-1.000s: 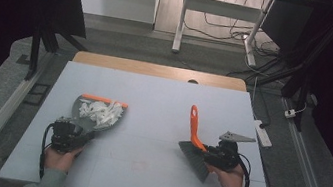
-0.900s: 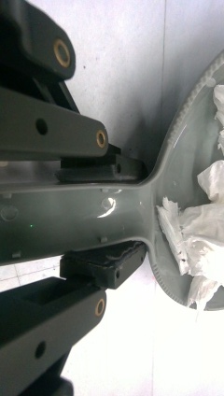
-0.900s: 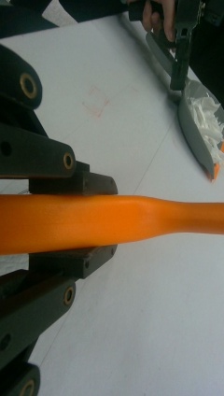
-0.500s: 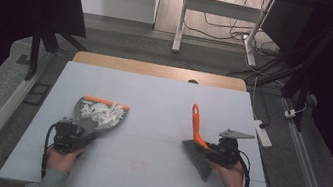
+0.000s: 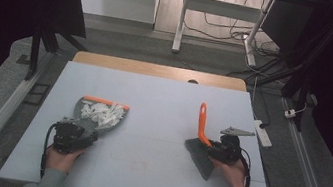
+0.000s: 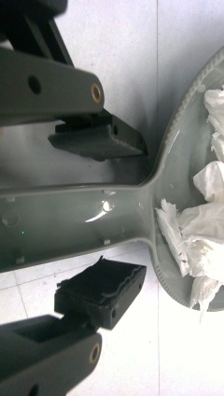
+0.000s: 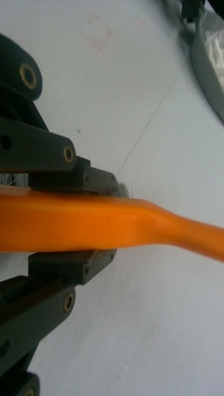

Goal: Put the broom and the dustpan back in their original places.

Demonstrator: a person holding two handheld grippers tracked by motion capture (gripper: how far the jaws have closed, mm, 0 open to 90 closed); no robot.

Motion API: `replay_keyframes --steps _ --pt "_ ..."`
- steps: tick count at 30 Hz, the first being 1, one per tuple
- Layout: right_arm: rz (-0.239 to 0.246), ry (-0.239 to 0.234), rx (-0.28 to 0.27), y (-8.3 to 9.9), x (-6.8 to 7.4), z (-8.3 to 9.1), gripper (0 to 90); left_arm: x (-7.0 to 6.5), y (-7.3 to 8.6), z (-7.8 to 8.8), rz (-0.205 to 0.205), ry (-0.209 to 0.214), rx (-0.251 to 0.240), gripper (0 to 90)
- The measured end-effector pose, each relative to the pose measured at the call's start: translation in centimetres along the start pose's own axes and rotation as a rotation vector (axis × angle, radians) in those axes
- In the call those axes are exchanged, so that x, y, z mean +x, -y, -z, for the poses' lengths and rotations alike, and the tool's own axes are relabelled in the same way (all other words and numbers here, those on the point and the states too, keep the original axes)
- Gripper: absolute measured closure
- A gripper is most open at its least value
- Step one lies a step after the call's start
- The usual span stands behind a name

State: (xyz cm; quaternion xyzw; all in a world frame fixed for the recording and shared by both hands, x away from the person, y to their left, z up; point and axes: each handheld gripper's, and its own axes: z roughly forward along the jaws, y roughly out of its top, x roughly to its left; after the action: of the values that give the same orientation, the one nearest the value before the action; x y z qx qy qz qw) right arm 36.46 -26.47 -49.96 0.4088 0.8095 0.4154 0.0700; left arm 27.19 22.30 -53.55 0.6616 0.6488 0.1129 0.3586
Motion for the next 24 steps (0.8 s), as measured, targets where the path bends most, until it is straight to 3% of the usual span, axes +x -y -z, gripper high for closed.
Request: replay_keyframes --steps 11,19,22,24 --pt "-0.032 0.012 0.032 0.1 -1.6 -0.5 58.8 0.1 0.0 0.6 -0.017 0.012 -0.011 34.1" --pt "-0.022 0.083 0.079 0.1 -1.6 -1.1 49.1 0.0 0.0 1.0 -0.041 0.005 -0.016 33.7" --pt "-0.004 0.139 0.088 0.1 -1.4 -1.2 47.5 0.0 0.0 1.2 -0.058 0.004 -0.014 33.4" --pt "-0.007 0.133 0.081 -0.1 -1.3 -0.9 47.8 -0.1 0.0 1.4 -0.073 0.002 -0.012 33.3"
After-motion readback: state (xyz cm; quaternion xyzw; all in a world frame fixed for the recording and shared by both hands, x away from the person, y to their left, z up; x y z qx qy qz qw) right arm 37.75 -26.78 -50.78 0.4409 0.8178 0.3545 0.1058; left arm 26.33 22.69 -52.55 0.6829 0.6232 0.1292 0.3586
